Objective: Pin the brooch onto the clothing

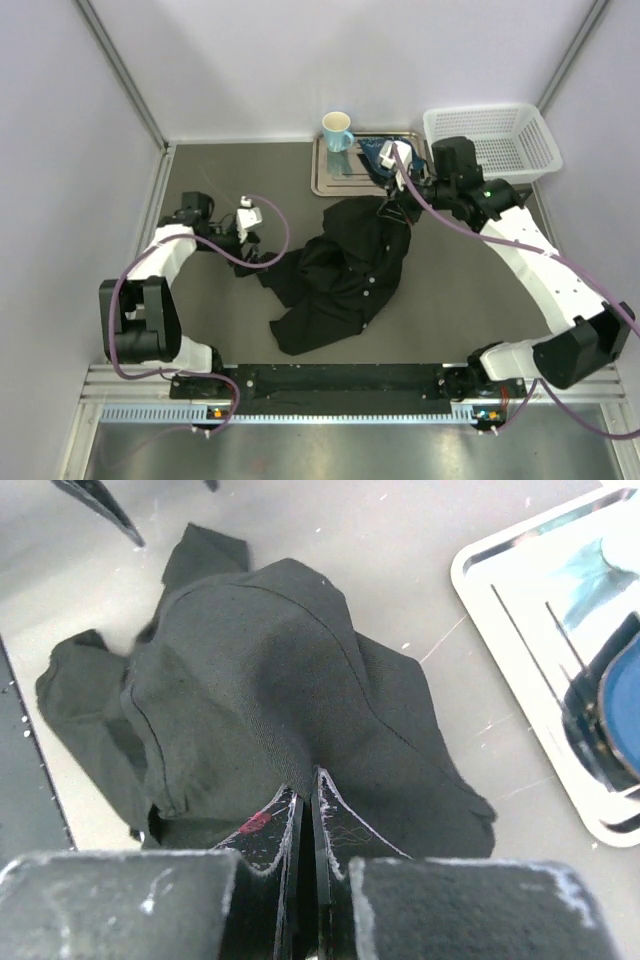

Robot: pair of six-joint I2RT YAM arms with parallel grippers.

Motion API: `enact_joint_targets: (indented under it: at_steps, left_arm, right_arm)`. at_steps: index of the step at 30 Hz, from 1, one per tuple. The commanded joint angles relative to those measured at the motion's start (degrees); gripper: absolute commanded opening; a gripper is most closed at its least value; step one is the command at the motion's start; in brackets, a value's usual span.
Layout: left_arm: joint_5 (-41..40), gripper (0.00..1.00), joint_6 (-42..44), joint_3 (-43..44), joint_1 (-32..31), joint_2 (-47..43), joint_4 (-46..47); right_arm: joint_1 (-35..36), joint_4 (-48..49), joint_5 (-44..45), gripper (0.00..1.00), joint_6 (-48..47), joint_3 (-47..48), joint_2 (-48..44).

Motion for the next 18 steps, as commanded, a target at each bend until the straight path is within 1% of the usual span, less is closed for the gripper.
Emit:
enact_joint_targets:
  at_steps: [1,3,4,7,8,9,10,12,13,14,15,17,18]
  left_arm:
    - [-1.92,0.95,-8.35,-2.84,-8.21,-0.59,19.05]
    - [0.18,0.98,-11.08,-1.01,-9.38,1.52,21.19]
    - [1.06,0.99,-14.14,0.23,-10.34,4.23,21.03]
    - [6.76,0.99,-16.90,4.89,-11.93,9.25,18.22]
    - [8.08,0.99,-17.24,5.68,-12.37,9.97,16.30]
    - [10.19,0.99,-18.03,6.12,-12.81,10.23,16.37]
    - [10.90,0.99,-21.43,5.87,-13.68,10.32,17.50]
    - [10.48,0.99,-28.63,3.51,-14.66,9.89,27.31]
    - [10.30,0.99,-37.03,2.62,-15.44,9.71,31.09]
    - [10.47,0.99,-40.07,2.09,-15.80,9.80,33.74]
    - [10.38,0.98,-45.41,1.82,-16.24,10.06,37.77]
    - [10.21,0.98,-49.31,2.26,-17.64,11.81,39.13]
    - [10.03,0.98,-52.90,2.52,-18.08,12.43,40.00]
  right_arm:
    - [-0.31,2.88,-0.75,0.00,4.80,-7.40,-2.13]
    - [-0.31,5.79,-0.40,0.00,5.68,-8.91,-4.50]
    - [-0.31,6.40,-0.49,0.00,5.95,-9.78,-4.95]
    - [-0.31,7.73,-0.05,0.00,7.35,-9.27,-5.48]
    - [-0.31,7.90,0.13,0.00,7.88,-8.92,-5.48]
    - [-0.31,8.43,0.30,0.00,8.32,-8.65,-5.57]
    - [-0.31,8.78,0.04,0.00,8.59,-8.13,-5.83]
    - [-0.40,10.27,-0.22,0.00,9.73,-7.86,-6.27]
    - [-0.40,10.71,-0.75,0.00,10.08,-7.77,-6.62]
    - [-0.40,11.15,-0.84,0.00,10.69,-7.60,-6.80]
    - [-0.40,11.50,-0.84,0.00,11.13,-7.51,-6.89]
    - [-0.40,12.47,-0.66,0.00,12.36,-6.63,-7.33]
    - [-0.40,12.65,-0.75,0.00,12.72,-6.37,-7.41]
